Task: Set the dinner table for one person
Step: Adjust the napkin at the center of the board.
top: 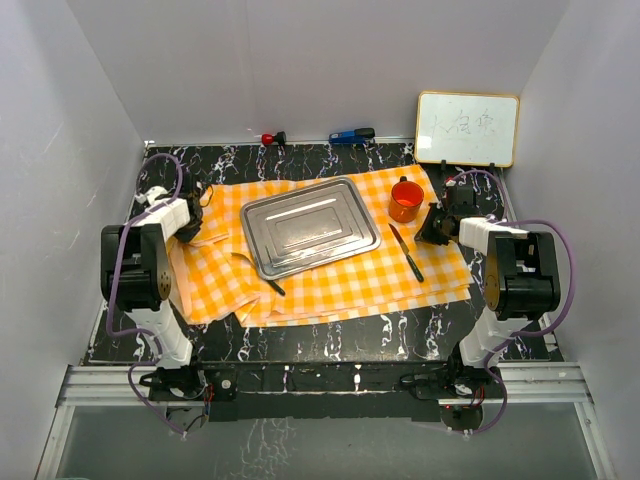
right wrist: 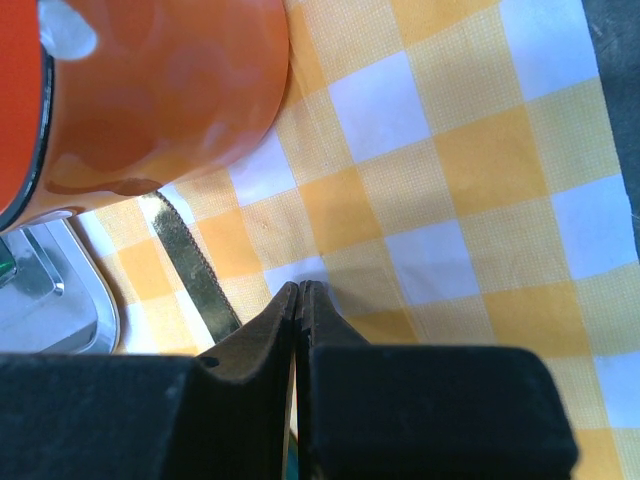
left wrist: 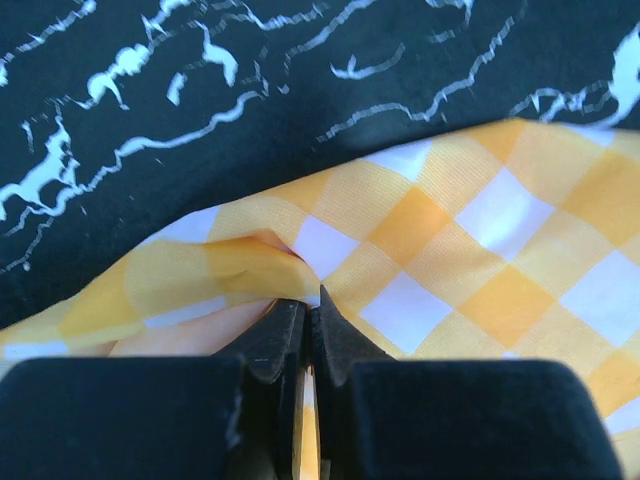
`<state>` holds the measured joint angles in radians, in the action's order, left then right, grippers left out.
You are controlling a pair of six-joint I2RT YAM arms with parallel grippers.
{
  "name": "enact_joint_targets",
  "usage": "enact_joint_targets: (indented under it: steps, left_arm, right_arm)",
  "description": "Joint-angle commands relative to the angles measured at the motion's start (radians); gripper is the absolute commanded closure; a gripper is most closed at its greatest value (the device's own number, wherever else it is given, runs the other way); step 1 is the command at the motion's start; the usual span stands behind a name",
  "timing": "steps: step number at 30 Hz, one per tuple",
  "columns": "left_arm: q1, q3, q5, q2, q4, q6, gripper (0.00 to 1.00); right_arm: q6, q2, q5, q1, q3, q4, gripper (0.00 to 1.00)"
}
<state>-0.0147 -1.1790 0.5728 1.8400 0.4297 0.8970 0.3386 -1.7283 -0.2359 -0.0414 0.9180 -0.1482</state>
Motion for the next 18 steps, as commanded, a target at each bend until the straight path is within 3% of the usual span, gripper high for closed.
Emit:
enact_joint_targets:
  steps: [1, 7, 18]
  left_arm:
    - [-0.072, -0.033, 0.01, -0.062, -0.005, -0.048, 1.0]
    - [-0.159, -0.088, -0.04, -0.037, -0.006, -0.101, 1.0]
    - [-0.166, -0.248, -0.079, 0.101, 0.014, -0.164, 1.0]
  right_arm:
    - [-0.013, -0.004, -0.014, 0.003, -0.017, -0.022, 1.0]
    - [-0.013, -0.007, -0.013, 0.004, -0.012, -0.023, 1.0]
    - [-0.016, -0.045, 0.005, 0.005, -0.005, -0.036, 1.0]
